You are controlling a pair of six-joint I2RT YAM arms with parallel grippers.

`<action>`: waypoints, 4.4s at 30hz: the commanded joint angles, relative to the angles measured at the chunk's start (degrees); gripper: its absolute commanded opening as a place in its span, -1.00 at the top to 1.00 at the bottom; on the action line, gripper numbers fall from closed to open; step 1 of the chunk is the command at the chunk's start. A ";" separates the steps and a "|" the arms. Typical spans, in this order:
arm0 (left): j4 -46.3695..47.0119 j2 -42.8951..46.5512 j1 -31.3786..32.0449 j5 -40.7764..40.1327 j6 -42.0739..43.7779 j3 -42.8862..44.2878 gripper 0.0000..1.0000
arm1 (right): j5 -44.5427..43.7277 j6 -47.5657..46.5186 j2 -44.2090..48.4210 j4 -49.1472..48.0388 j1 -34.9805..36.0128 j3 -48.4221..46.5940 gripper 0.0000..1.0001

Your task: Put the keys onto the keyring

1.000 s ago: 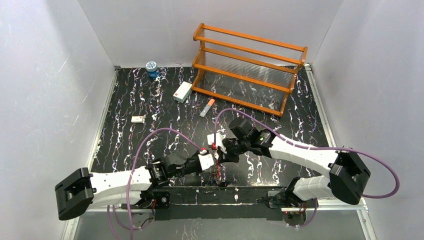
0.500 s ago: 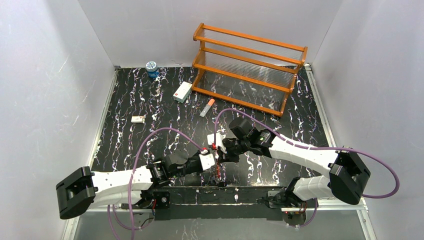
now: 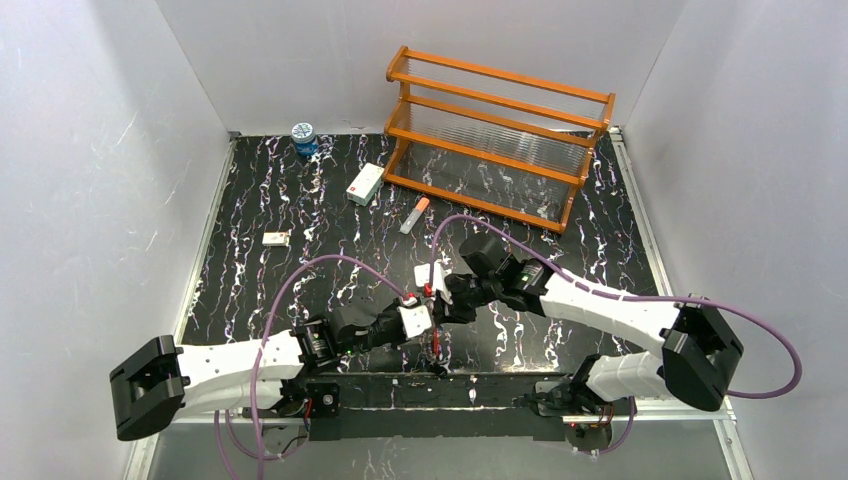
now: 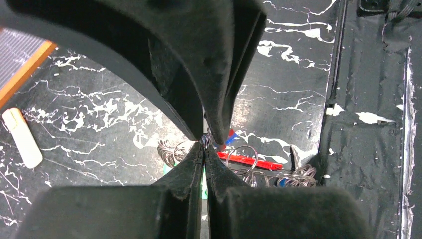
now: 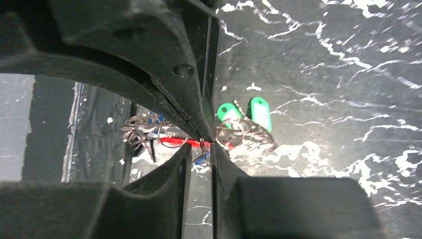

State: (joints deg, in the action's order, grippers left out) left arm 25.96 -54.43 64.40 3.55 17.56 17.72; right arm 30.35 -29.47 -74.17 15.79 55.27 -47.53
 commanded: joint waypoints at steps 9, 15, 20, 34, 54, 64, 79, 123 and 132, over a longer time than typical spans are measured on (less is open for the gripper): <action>15.34 8.16 0.01 -5.74 -9.64 -9.10 1.00 | -0.94 8.75 12.40 -22.68 -1.01 12.30 0.03; 22.09 12.94 -0.03 -3.65 -8.35 -13.10 1.00 | 2.70 11.92 13.96 -29.61 -2.19 15.47 0.04; 22.91 16.18 -0.01 1.03 -6.22 -14.32 1.00 | 7.18 13.95 13.57 -35.23 -4.04 16.28 0.09; 22.96 15.74 -0.02 1.80 -6.05 -13.94 1.00 | 14.30 12.39 9.66 -34.77 -6.26 14.93 0.30; 22.91 14.48 -0.03 2.41 -5.78 -13.14 1.00 | 17.73 8.64 6.54 -31.24 -6.93 12.85 0.30; 22.91 14.31 -0.03 2.23 -5.66 -13.23 1.00 | 16.26 9.06 7.27 -31.51 -6.95 13.52 0.76; 22.91 14.01 -0.05 2.18 -5.52 -13.14 1.00 | 17.64 8.12 6.98 -31.50 -6.99 12.66 0.37; 22.91 14.01 0.00 1.27 -5.88 -13.45 1.00 | 12.69 7.86 13.12 -36.68 -6.93 19.16 0.00; 22.91 13.98 -0.02 1.51 -5.87 -13.15 1.00 | 19.04 10.00 7.74 -41.25 -6.99 17.66 0.23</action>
State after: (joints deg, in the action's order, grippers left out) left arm 45.87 -40.77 64.36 5.15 11.38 3.36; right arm 45.87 -20.73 -64.07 -21.17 48.38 -28.45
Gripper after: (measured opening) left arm 0.009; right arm 0.391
